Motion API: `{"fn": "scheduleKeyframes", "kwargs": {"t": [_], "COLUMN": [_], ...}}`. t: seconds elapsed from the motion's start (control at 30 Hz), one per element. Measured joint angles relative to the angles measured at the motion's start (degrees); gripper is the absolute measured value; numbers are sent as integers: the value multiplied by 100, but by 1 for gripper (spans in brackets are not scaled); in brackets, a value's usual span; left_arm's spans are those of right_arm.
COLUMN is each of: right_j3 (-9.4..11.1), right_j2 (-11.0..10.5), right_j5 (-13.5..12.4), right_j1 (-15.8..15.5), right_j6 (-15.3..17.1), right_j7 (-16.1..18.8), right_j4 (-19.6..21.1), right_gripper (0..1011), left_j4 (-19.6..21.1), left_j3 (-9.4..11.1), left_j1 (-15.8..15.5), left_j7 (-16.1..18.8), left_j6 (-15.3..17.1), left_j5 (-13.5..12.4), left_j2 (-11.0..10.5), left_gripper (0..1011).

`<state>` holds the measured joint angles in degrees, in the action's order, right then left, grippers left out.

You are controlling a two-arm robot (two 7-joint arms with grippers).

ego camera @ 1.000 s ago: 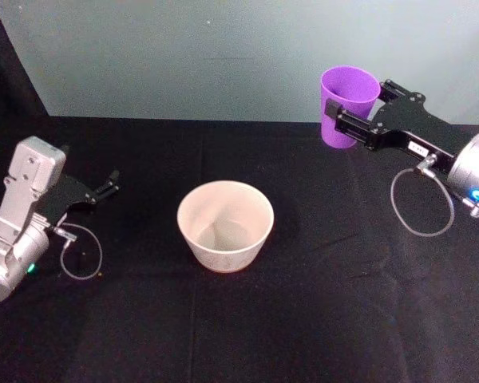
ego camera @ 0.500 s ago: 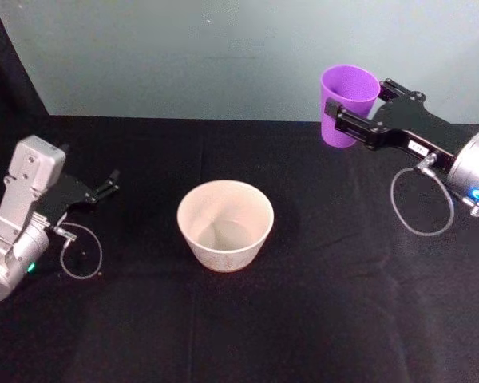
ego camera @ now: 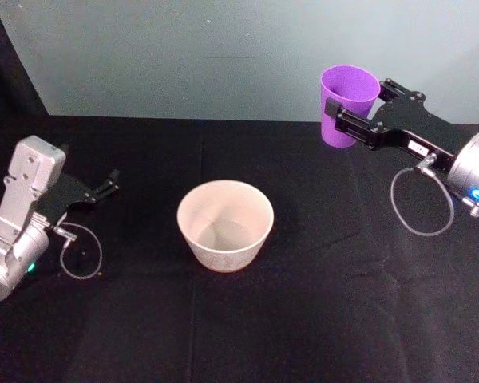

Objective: Pick up the cup and pour the mung beans from the cup into the bowl.

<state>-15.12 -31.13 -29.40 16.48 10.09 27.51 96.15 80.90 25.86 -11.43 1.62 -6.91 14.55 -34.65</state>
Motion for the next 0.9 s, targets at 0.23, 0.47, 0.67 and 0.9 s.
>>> {"fn": "scheduleKeyframes", "kwargs": {"t": [0.23, 0.47, 0.67, 0.9], "right_j3": [0, 0, 0, 0], "right_j2": [0, 0, 0, 0], "right_j5": [0, 0, 0, 0], "right_j1": [0, 0, 0, 0], "right_j6": [0, 0, 0, 0], "right_j7": [0, 0, 0, 0], "right_j4": [0, 0, 0, 0], "right_gripper": [736, 735, 736, 735], "left_j4": [0, 0, 0, 0], "left_j3": [0, 0, 0, 0], "left_j1": [0, 0, 0, 0], "left_j7": [0, 0, 0, 0], "left_j6": [0, 0, 0, 0], "left_j5": [0, 0, 0, 0], "left_j2": [0, 0, 0, 0], "left_gripper": [1000, 1000, 1000, 1000]}}
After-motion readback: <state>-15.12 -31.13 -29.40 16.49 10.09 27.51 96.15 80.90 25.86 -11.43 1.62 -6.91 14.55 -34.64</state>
